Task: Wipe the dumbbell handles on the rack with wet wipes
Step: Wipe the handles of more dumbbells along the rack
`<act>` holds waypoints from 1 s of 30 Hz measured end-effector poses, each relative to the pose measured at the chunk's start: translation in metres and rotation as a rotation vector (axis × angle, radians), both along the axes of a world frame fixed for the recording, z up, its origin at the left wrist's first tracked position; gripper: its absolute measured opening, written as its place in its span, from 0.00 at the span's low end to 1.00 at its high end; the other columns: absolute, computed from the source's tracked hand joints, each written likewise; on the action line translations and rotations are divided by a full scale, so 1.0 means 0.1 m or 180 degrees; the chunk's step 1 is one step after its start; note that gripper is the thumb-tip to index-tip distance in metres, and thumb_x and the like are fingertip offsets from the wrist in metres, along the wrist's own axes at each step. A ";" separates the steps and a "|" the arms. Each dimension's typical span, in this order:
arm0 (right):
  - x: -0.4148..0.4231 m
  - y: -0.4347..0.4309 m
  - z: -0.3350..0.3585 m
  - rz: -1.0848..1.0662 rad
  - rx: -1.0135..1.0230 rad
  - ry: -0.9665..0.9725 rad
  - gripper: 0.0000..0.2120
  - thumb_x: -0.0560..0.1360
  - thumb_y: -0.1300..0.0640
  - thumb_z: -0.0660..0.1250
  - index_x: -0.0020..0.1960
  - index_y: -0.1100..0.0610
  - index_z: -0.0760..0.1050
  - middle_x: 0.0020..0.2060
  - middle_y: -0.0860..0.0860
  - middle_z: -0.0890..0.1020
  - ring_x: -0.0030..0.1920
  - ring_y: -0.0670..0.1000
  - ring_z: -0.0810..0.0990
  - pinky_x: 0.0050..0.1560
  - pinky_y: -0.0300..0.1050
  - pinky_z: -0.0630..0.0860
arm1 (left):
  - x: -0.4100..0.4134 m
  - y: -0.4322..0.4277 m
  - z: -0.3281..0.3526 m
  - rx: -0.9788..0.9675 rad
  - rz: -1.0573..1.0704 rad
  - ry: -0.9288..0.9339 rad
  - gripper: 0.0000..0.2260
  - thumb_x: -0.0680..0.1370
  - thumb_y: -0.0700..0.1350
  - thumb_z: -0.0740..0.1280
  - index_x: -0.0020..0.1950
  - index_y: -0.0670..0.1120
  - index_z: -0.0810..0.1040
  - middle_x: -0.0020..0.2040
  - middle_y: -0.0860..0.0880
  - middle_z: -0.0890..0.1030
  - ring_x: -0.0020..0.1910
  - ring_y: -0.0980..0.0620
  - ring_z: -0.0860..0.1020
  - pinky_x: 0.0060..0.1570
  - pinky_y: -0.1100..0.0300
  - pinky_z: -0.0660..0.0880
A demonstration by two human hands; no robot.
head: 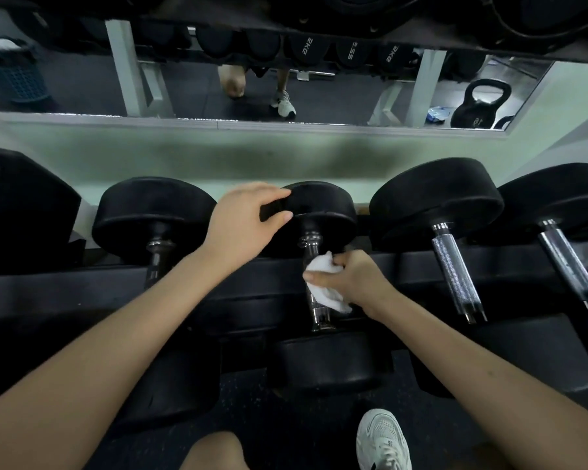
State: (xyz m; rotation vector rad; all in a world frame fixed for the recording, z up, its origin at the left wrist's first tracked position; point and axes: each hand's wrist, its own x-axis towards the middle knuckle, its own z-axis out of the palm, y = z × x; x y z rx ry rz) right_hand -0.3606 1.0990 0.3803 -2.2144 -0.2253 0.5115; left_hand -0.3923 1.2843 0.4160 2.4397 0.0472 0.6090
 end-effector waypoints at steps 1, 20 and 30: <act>-0.03 -0.01 0.03 0.0153 -0.0625 -0.0443 0.18 0.68 0.44 0.74 0.44 0.59 0.78 0.35 0.49 0.82 0.41 0.49 0.79 0.43 0.42 0.75 | -0.08 -0.04 0.00 -0.0058 0.0187 -0.0209 0.12 0.73 0.47 0.71 0.56 0.49 0.82 0.49 0.51 0.82 0.49 0.50 0.78 0.52 0.59 0.72; 0.01 -0.19 0.18 0.0334 -0.0016 -0.0674 0.15 0.65 0.70 0.72 0.42 0.51 0.79 0.37 0.49 0.82 0.37 0.46 0.79 0.42 0.38 0.77 | -0.29 -0.35 -0.52 -0.2471 0.0711 0.1744 0.15 0.71 0.40 0.72 0.54 0.44 0.71 0.46 0.44 0.78 0.40 0.48 0.78 0.36 0.58 0.78; 0.10 -0.11 0.08 0.0213 -0.0337 -0.1352 0.05 0.68 0.60 0.74 0.42 0.51 0.83 0.38 0.42 0.78 0.38 0.40 0.76 0.40 0.27 0.67 | -0.24 -0.45 -0.59 -0.1543 0.0522 0.1700 0.16 0.72 0.52 0.71 0.40 0.38 0.81 0.31 0.49 0.76 0.31 0.55 0.74 0.30 0.64 0.68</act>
